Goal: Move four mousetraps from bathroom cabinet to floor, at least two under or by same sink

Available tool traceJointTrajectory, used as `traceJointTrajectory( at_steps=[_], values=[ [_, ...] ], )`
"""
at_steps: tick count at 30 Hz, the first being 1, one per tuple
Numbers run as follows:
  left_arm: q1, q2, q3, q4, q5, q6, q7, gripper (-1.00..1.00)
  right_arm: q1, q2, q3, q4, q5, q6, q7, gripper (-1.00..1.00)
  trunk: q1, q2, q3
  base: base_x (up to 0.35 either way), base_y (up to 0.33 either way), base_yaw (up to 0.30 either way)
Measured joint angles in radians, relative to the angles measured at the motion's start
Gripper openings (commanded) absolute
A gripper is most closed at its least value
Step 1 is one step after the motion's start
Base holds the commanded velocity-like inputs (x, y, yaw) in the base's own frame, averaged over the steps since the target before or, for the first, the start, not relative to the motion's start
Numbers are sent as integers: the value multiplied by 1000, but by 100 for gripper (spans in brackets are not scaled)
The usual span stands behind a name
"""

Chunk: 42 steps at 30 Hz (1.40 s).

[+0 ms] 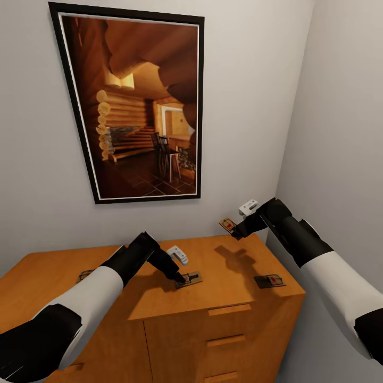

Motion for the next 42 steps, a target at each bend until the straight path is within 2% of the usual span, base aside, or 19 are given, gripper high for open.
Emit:
traceJointTrajectory(
  at_steps=[14,23,28,42],
  values=[
    [0,-5,0,-3,4,-1,-3,100,0,0,0,0,0,0,0,-100,0,0,0,0,0,0],
    [0,-50,0,4,5,-7,-7,100,0,0,0,0,1,0,0,-100,0,0,0,0,0,0],
    [0,-66,0,6,4,-9,-7,100,0,0,0,0,0,0,0,-100,0,0,0,0,0,0],
    [0,-67,-1,13,5,-11,-7,100,0,0,-1,0,1,0,0,-100,0,0,0,0,0,0]
  ],
)
